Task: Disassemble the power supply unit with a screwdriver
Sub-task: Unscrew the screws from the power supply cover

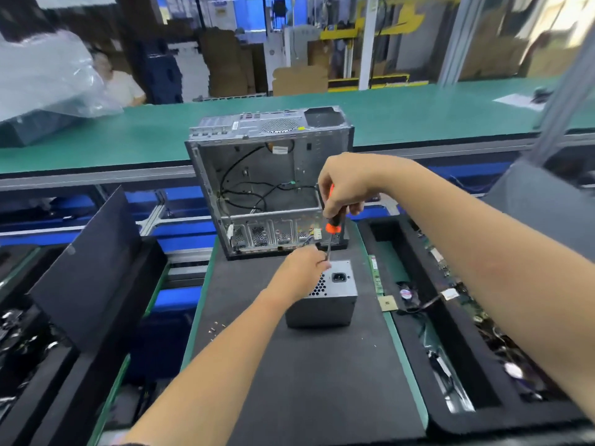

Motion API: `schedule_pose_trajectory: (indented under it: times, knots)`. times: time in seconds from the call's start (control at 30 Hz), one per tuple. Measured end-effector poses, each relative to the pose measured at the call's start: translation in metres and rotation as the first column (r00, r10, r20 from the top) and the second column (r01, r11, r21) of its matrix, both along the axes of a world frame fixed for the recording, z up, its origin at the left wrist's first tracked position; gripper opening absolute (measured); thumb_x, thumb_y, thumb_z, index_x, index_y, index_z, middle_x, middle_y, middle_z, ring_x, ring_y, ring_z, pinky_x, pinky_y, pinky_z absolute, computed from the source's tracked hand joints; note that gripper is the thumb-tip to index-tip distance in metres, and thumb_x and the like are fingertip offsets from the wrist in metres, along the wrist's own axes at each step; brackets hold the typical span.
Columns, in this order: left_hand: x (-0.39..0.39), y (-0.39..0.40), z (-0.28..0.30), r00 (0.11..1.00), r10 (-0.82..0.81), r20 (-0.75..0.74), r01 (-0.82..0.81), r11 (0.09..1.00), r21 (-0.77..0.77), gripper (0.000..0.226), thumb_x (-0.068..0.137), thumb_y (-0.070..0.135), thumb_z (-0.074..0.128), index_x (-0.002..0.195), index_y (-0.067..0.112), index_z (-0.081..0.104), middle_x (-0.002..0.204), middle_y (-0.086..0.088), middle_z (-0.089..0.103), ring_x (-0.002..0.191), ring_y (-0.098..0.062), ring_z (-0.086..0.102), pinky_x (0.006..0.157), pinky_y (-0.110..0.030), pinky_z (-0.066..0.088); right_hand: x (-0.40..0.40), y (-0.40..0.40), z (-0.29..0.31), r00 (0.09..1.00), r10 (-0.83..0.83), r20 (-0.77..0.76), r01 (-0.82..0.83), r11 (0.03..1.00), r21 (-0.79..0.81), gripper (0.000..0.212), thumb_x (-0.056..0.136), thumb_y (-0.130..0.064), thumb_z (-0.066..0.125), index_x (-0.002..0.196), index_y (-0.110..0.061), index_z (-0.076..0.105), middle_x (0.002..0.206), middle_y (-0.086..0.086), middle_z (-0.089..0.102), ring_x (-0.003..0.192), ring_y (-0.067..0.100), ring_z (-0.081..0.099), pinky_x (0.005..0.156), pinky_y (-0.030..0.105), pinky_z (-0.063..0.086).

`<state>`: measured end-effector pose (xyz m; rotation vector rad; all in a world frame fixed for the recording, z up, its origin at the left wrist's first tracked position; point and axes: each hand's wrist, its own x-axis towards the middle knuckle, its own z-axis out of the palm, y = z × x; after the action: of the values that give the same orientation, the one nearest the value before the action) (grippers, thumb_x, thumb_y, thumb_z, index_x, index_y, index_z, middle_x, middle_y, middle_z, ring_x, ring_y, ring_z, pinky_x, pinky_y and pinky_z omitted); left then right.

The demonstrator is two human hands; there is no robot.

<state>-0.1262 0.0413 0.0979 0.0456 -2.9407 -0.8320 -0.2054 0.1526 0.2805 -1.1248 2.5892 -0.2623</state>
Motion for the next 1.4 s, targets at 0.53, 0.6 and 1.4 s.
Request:
schedule_pose_trajectory:
  times: [0.53, 0.6, 1.4]
  knots:
    - [-0.016, 0.031, -0.037, 0.999, 0.05, -0.015, -0.04, 0.916, 0.399, 0.011, 0.083, 0.002, 0.067, 0.084, 0.012, 0.07, 0.078, 0.012, 0.056, 0.071, 0.0, 0.055, 0.068, -0.003, 0.039, -0.006, 0.043, -0.033, 0.986, -0.151, -0.065, 0.146, 0.987, -0.064, 0.019, 0.069, -0.02, 0.064, 0.064, -0.003, 0.069, 0.051, 0.007, 0.067, 0.035, 0.011, 0.053, 0.047, 0.02, 0.046]
    - [-0.017, 0.03, -0.038, 0.999, 0.049, -0.02, -0.037, 0.916, 0.399, 0.01, 0.083, 0.004, 0.067, 0.082, 0.014, 0.07, 0.078, 0.011, 0.056, 0.069, 0.001, 0.053, 0.066, -0.002, 0.039, -0.005, 0.041, -0.034, 0.986, -0.152, -0.06, 0.148, 0.987, -0.068, 0.019, 0.069, -0.02, 0.063, 0.065, -0.002, 0.069, 0.052, 0.008, 0.067, 0.036, 0.012, 0.054, 0.048, 0.02, 0.046]
    - [-0.025, 0.019, -0.035, 0.996, -0.027, 0.091, -0.016, 0.893, 0.45, 0.01, 0.086, 0.009, 0.066, 0.083, 0.017, 0.07, 0.09, 0.003, 0.058, 0.066, -0.006, 0.053, 0.048, -0.017, 0.043, -0.008, 0.024, -0.027, 0.996, 0.085, -0.007, -0.082, 0.977, 0.199, 0.011, 0.073, -0.002, 0.071, 0.079, -0.012, 0.07, 0.078, 0.003, 0.07, 0.07, 0.024, 0.066, 0.055, 0.025, 0.047]
